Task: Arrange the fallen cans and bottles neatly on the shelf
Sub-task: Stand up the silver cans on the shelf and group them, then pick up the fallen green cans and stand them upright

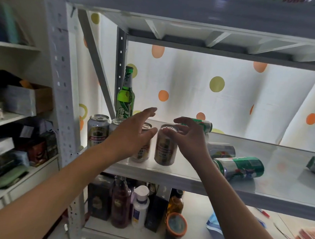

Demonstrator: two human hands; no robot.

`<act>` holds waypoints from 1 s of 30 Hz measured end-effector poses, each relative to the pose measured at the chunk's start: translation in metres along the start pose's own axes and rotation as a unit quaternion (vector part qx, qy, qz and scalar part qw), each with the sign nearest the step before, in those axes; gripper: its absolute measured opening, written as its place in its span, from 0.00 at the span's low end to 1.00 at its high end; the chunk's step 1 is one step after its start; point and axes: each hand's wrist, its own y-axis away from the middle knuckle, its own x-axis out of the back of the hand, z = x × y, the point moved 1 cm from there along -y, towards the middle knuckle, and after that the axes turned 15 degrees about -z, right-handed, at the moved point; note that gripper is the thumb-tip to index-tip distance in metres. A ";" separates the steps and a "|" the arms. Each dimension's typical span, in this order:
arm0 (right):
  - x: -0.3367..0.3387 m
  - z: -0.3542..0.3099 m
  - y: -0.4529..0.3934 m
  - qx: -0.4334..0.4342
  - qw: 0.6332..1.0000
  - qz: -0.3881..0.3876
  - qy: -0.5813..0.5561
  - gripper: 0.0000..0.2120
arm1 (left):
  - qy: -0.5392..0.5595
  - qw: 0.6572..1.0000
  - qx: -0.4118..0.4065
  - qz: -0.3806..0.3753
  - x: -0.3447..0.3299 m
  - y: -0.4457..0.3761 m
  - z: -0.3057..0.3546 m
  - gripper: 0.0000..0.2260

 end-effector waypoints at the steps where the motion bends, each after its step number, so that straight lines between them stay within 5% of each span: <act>1: -0.002 0.002 -0.002 -0.004 1.000 0.001 0.003 0.18 | -0.034 0.999 0.002 -0.003 0.000 0.002 -0.003 0.25; 22: -0.013 0.009 0.009 -0.024 0.991 0.041 0.126 0.22 | -0.185 0.981 -0.051 -0.024 -0.029 0.008 -0.013 0.26; 30: 0.025 -0.009 0.053 -0.026 0.954 0.095 0.283 0.17 | -0.115 0.982 -0.150 -0.018 -0.054 0.009 0.023 0.22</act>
